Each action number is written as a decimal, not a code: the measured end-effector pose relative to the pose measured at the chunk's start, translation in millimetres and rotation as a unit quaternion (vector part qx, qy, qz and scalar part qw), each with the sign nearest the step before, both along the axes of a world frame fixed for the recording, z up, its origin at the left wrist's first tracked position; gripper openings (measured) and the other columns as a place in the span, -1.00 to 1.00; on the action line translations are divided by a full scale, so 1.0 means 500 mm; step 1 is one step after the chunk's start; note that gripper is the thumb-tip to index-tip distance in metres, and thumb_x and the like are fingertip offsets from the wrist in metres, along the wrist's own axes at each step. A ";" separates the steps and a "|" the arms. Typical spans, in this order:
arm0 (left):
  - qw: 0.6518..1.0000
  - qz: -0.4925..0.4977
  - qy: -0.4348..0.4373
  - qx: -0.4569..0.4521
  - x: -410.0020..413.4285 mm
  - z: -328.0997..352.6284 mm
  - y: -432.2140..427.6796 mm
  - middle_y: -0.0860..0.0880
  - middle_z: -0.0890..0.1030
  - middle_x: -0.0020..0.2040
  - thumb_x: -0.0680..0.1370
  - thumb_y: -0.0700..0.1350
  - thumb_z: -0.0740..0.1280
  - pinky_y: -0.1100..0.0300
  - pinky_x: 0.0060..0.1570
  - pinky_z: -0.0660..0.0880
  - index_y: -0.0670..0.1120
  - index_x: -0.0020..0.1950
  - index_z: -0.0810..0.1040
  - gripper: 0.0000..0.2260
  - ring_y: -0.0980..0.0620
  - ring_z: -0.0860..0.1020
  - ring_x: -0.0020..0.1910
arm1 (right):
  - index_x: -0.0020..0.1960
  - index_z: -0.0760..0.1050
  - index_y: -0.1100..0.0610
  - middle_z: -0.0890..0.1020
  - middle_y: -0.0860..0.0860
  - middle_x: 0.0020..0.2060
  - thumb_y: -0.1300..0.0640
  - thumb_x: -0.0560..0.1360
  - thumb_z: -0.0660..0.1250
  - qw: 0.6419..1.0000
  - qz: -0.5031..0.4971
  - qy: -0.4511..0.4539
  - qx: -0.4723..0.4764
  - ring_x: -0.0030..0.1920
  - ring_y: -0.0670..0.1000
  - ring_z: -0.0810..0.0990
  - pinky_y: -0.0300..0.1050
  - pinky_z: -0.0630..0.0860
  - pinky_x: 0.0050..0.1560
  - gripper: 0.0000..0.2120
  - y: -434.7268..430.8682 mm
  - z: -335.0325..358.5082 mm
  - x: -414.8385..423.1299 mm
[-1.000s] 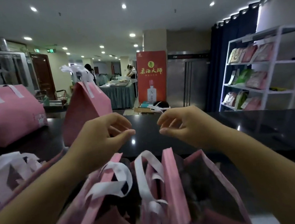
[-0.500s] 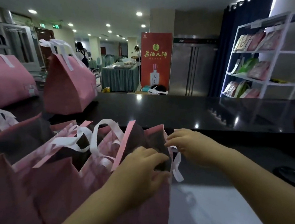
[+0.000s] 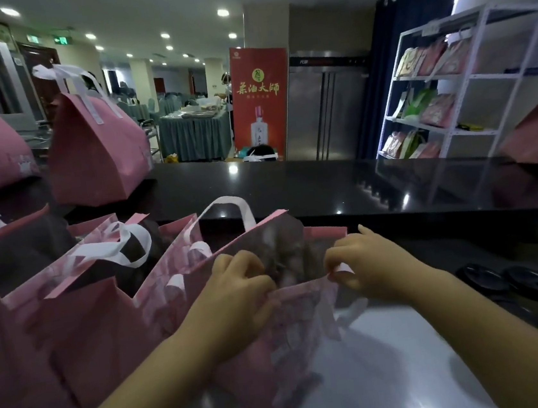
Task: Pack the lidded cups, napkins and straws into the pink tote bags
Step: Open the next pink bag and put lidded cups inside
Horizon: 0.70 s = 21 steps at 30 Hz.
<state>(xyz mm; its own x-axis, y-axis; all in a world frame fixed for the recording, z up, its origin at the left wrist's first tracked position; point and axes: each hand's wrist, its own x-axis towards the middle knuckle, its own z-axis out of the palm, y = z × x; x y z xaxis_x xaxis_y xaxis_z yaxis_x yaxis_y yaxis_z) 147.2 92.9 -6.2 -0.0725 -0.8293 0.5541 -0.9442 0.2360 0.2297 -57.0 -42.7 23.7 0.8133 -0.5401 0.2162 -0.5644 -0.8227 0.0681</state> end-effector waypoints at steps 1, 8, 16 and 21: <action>1.000 0.004 0.011 -0.002 0.003 0.001 0.001 -0.06 0.49 0.01 0.41 -0.07 0.43 0.10 -0.07 0.42 -0.04 -0.10 0.65 -0.90 -0.08 0.39 -0.04 | -0.08 0.51 -0.03 0.56 -0.11 -0.13 -0.02 0.50 0.31 1.000 0.002 -0.012 0.005 -0.07 -0.06 0.50 -0.05 0.39 0.21 -0.92 0.013 0.004 -0.013; 0.994 -0.007 0.100 0.039 0.020 -0.030 -0.018 0.08 0.44 -0.06 0.51 -0.19 0.30 0.20 -0.16 0.45 -0.08 0.02 0.57 -0.87 0.05 0.49 -0.14 | -0.02 0.52 -0.05 0.46 -0.20 -0.17 -0.04 0.50 0.29 0.997 -0.076 -0.007 0.027 -0.08 -0.09 0.47 -0.17 0.44 -0.08 -0.89 0.060 0.006 -0.097; 0.987 -0.032 0.160 0.011 -0.021 -0.037 -0.067 0.07 0.56 -0.09 0.52 -0.16 0.30 0.35 -0.17 0.46 -0.03 0.15 0.51 -0.80 0.13 0.52 -0.16 | 0.09 0.54 0.00 0.60 -0.08 -0.01 0.03 0.52 0.27 0.979 -0.200 -0.048 -0.008 0.01 0.00 0.51 -0.09 0.43 -0.01 -0.82 0.048 -0.021 -0.148; 0.980 -0.032 0.195 0.027 -0.028 -0.027 -0.072 0.07 0.56 -0.10 0.51 -0.11 0.31 0.31 -0.17 0.49 -0.02 0.09 0.55 -0.84 0.16 0.52 -0.15 | 0.07 0.57 0.03 0.58 -0.10 -0.06 0.10 0.48 0.33 0.973 -0.189 -0.125 0.043 -0.01 -0.05 0.51 -0.14 0.45 -0.02 -0.82 0.052 -0.014 -0.165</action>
